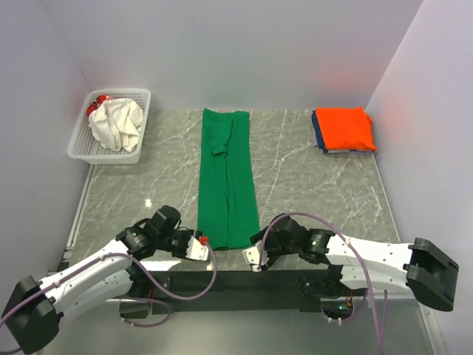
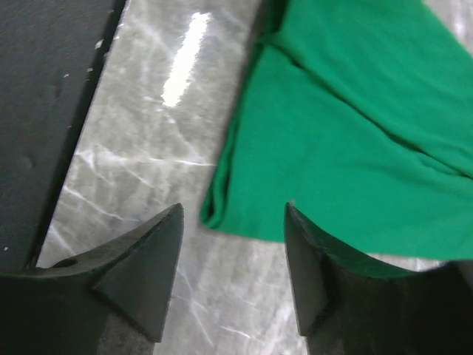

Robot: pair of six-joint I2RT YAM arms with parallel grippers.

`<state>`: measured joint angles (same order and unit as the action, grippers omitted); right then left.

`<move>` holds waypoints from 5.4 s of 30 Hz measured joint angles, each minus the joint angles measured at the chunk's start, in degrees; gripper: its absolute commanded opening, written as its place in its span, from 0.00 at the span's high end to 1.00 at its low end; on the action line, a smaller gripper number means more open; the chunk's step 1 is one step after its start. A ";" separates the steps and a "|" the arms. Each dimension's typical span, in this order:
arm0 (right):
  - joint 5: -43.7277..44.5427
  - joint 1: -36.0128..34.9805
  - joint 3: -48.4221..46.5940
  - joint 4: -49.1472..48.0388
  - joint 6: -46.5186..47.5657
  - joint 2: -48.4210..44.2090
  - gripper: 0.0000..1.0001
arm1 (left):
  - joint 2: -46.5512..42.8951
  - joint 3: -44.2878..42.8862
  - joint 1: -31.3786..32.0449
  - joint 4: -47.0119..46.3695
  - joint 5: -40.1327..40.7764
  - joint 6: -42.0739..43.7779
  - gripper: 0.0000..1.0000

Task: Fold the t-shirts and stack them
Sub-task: Fold the tshirt

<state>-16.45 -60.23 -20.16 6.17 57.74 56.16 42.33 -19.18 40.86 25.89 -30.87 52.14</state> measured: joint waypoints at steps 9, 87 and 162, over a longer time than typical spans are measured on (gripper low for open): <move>0.20 -0.46 -0.46 -0.98 4.35 7.28 0.51 | 6.80 1.20 3.48 -6.51 4.44 -0.83 0.58; -5.57 27.58 -37.35 -0.96 25.94 42.73 1.00 | 52.63 -39.15 -24.37 -12.44 -6.05 23.23 0.99; -2.84 4.31 -22.36 20.94 -0.11 3.48 1.00 | 6.03 -18.05 -5.66 12.63 -8.39 9.40 0.99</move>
<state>-19.29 -55.92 -42.52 27.11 57.63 59.64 48.36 -37.23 35.20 38.52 -39.27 61.54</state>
